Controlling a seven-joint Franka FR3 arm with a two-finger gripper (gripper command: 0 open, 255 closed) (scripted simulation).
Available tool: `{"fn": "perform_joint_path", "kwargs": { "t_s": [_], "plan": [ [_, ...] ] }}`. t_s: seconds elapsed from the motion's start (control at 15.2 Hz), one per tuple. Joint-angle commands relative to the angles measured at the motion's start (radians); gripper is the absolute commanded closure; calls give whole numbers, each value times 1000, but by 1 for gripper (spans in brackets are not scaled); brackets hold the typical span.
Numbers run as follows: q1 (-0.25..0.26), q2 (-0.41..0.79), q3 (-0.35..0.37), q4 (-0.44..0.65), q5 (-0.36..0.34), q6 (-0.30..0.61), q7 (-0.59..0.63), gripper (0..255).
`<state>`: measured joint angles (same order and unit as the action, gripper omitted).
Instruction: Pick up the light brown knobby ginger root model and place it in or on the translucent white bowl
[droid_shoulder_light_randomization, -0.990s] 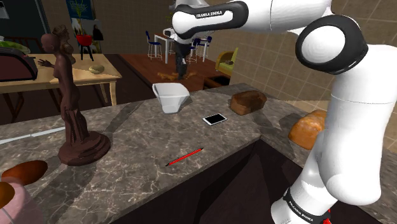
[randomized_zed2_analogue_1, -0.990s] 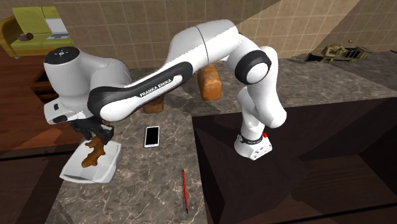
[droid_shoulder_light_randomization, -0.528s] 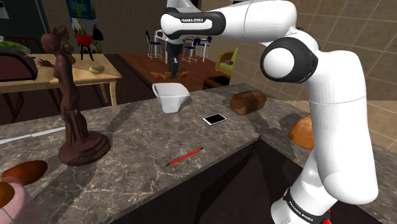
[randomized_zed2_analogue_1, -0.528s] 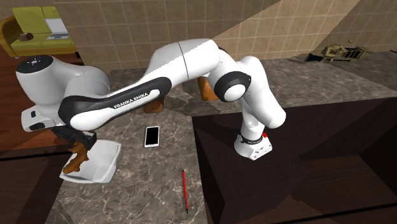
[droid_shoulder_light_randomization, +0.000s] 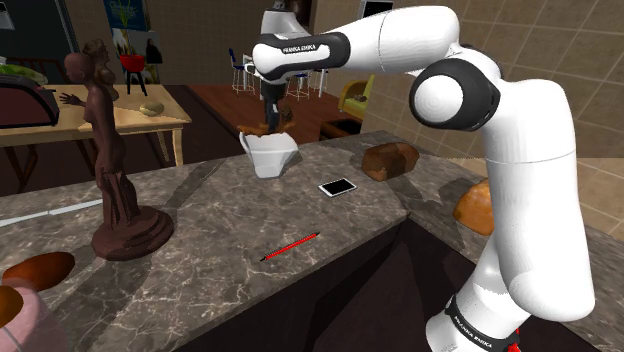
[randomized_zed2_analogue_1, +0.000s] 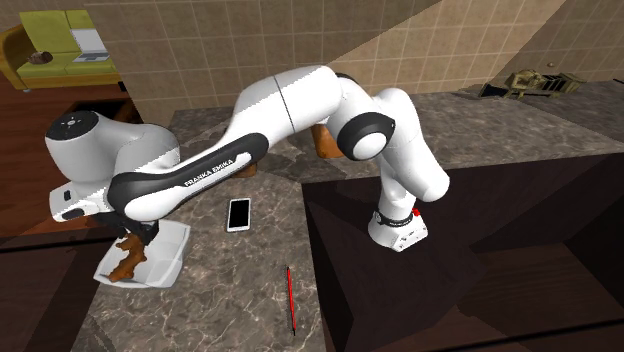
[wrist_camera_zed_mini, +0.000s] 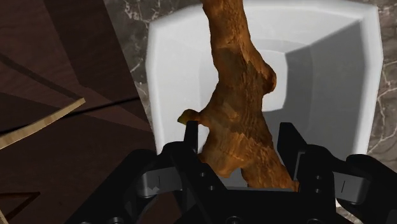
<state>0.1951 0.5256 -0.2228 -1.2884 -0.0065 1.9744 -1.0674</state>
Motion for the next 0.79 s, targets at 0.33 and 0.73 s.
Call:
{"fn": "perform_joint_path", "kwargs": {
  "t_s": [0.33, 0.73],
  "plan": [
    [3, 4, 1, -50, -1, 55, 5, 255],
    [3, 4, 1, -50, -1, 55, 5, 0]
  ]
}}
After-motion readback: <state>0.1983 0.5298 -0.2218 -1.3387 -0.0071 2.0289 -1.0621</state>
